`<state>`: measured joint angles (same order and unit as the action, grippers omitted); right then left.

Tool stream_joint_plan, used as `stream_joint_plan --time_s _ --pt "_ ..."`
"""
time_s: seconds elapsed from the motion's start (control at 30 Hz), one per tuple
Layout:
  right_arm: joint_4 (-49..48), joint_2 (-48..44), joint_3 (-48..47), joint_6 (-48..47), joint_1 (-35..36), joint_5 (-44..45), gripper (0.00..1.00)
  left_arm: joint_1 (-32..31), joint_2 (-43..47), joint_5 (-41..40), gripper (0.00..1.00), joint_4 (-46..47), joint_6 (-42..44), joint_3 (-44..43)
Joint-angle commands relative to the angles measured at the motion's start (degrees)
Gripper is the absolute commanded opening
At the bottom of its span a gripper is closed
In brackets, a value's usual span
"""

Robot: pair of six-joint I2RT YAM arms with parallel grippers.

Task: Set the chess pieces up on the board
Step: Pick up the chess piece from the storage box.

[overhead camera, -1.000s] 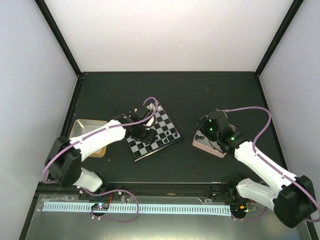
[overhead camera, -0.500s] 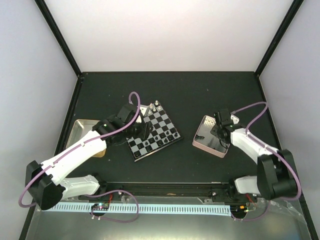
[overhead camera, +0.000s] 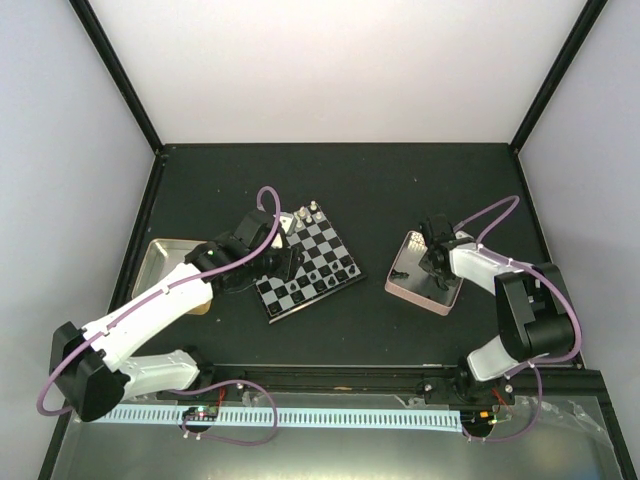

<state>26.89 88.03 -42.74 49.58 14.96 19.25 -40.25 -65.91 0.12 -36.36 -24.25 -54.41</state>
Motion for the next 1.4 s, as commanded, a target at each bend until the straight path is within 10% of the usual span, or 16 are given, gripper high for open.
stream_joint_plan --time_s 0.0,0.43,1.07,1.37 --pt "-0.69 -0.75 0.87 0.43 -0.35 0.83 0.36 -0.34 0.78 -0.62 0.51 1.34 -0.01 -0.07" --pt "-0.31 -6.66 6.14 1.70 -0.19 -4.31 0.41 -0.29 -0.19 -0.18 0.50 1.80 -0.19 -0.25" --pt "-1.55 -9.40 7.40 -0.26 -0.20 -5.85 0.13 -0.30 0.40 -0.08 0.50 1.74 -0.64 -0.08" --pt "-11.26 -21.69 6.40 -11.55 0.33 -23.12 0.14 -0.16 3.43 -0.43 0.52 3.89 -1.97 0.25"
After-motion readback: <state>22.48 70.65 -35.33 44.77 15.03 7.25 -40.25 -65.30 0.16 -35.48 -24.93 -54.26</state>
